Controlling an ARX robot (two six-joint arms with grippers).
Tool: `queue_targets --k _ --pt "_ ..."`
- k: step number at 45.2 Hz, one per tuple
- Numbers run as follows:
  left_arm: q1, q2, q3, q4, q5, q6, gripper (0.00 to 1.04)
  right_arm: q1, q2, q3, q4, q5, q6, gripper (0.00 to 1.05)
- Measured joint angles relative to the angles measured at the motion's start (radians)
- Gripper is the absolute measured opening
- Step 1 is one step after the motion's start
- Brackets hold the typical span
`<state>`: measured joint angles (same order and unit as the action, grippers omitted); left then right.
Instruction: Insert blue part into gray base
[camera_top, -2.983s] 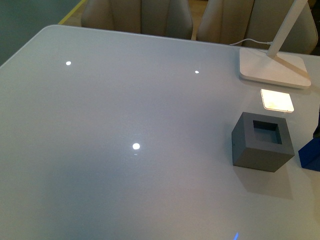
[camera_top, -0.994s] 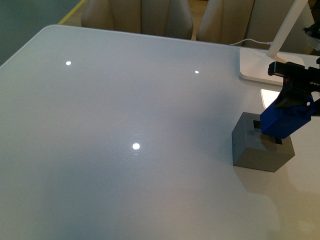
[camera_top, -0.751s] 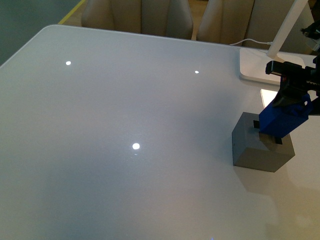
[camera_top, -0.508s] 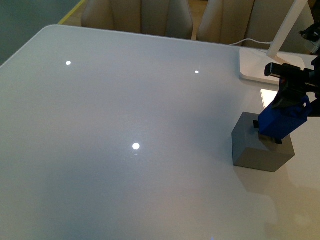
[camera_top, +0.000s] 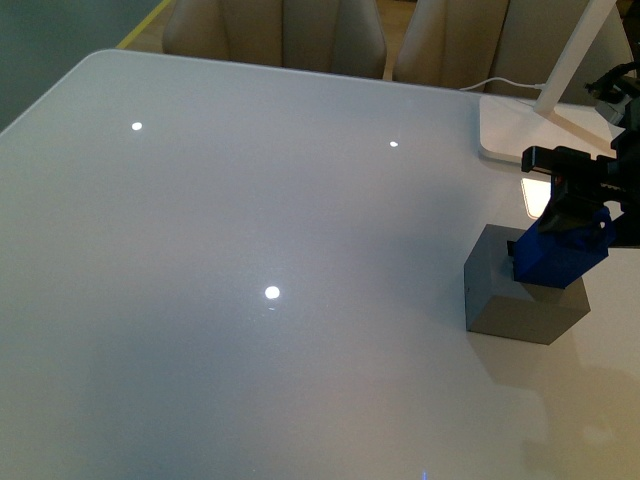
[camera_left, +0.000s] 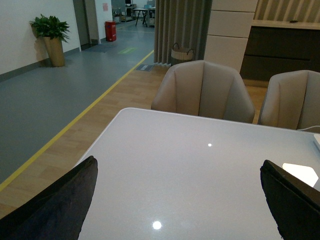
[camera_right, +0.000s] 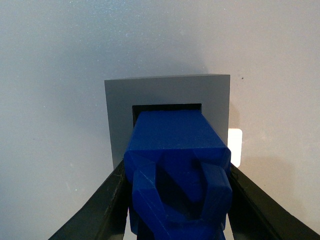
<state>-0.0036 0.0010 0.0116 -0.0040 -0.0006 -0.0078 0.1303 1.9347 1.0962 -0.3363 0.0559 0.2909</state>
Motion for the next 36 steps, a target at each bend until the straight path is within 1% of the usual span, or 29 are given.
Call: queue_targets --k 8,13,14,16,17,18,21,23,29,36 --pt "0.0 0.0 0.0 0.0 0.0 0.0 0.97 0.001 0.008 -0.001 -0.003 0.003 -0.012 0.46" --pt "0.0 0.0 0.0 0.0 0.0 0.0 0.97 0.005 0.019 -0.006 -0.005 0.006 -0.018 0.65" --pt "0.0 0.0 0.0 0.0 0.0 0.0 0.97 0.005 0.023 -0.007 -0.005 0.006 -0.018 0.7" --pt "0.0 0.0 0.0 0.0 0.0 0.0 0.97 0.005 0.026 -0.008 -0.005 0.005 -0.018 0.77" --pt "0.0 0.0 0.0 0.0 0.0 0.0 0.97 0.005 0.027 -0.008 -0.004 0.005 -0.018 0.79" --pt "0.0 0.0 0.0 0.0 0.0 0.0 0.97 0.005 0.027 -0.01 0.002 0.003 -0.017 0.86" --pt "0.0 0.0 0.0 0.0 0.0 0.0 0.97 0.005 0.022 -0.014 0.014 -0.01 -0.013 0.95" --pt "0.0 0.0 0.0 0.0 0.0 0.0 0.97 0.003 0.016 -0.021 0.021 -0.02 -0.006 0.97" --pt "0.0 0.0 0.0 0.0 0.0 0.0 0.97 0.0 -0.065 -0.064 0.048 -0.039 0.006 0.96" --pt "0.0 0.0 0.0 0.0 0.0 0.0 0.97 0.005 -0.242 -0.138 0.086 -0.018 0.008 0.96"
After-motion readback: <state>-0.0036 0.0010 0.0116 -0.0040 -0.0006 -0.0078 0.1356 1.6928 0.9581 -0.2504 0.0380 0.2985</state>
